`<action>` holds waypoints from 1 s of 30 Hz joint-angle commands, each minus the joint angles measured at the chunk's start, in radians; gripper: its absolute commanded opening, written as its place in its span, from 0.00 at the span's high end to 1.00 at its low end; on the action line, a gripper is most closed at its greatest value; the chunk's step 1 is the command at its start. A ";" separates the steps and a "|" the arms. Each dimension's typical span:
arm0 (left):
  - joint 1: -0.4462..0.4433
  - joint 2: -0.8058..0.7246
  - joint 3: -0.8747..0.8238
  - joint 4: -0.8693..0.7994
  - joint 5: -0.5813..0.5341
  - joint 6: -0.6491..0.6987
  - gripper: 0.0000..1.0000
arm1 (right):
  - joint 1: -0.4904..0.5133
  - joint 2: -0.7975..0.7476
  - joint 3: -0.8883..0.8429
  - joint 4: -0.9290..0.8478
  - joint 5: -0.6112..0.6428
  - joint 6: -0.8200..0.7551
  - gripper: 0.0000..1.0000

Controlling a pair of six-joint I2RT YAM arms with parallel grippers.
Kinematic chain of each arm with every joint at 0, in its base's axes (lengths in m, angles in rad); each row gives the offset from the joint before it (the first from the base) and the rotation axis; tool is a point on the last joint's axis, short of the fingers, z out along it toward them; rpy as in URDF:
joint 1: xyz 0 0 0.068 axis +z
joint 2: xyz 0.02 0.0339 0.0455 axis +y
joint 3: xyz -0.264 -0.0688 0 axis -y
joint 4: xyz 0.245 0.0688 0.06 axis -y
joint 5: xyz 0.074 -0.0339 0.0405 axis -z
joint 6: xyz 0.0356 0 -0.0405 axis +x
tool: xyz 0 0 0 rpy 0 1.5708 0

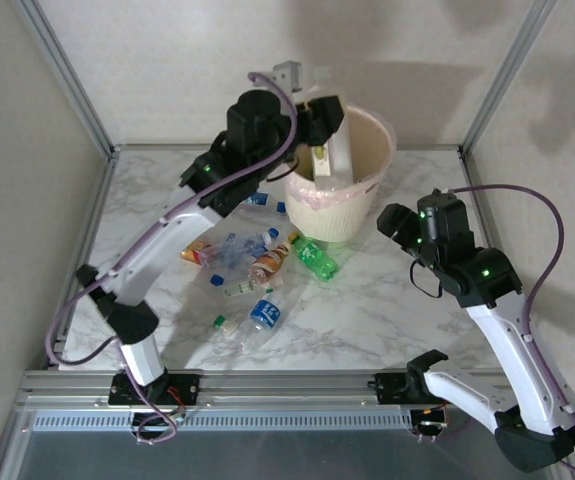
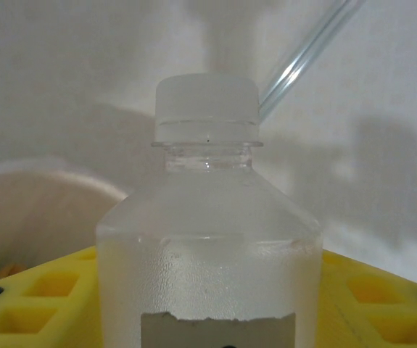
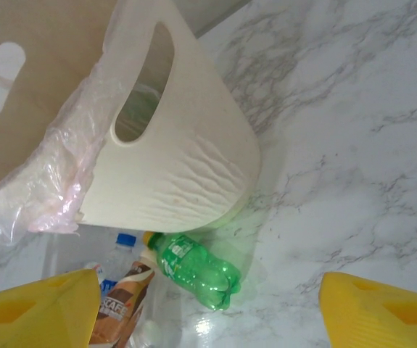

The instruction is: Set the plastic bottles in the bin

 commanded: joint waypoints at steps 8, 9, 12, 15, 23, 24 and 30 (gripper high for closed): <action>0.059 0.284 0.264 0.108 -0.012 -0.123 0.69 | -0.005 -0.066 -0.098 0.046 -0.108 -0.039 0.21; 0.061 0.296 0.265 0.116 -0.012 -0.126 0.69 | -0.005 -0.069 -0.102 0.045 -0.110 -0.041 0.21; 0.063 0.335 0.269 0.128 -0.036 -0.124 0.68 | -0.005 -0.077 -0.117 0.046 -0.110 -0.045 0.21; 0.070 0.373 0.275 0.131 -0.040 -0.131 0.68 | -0.005 -0.076 -0.131 0.056 -0.112 -0.052 0.21; 0.069 0.401 0.274 0.081 -0.042 -0.130 0.16 | -0.005 -0.012 -0.091 0.077 -0.096 -0.110 0.20; 0.069 0.397 0.274 0.078 -0.048 -0.129 0.14 | -0.005 -0.005 -0.083 0.080 -0.096 -0.119 0.20; 0.069 0.347 0.273 0.061 -0.112 -0.107 0.06 | -0.005 0.047 -0.025 0.079 -0.107 -0.181 0.20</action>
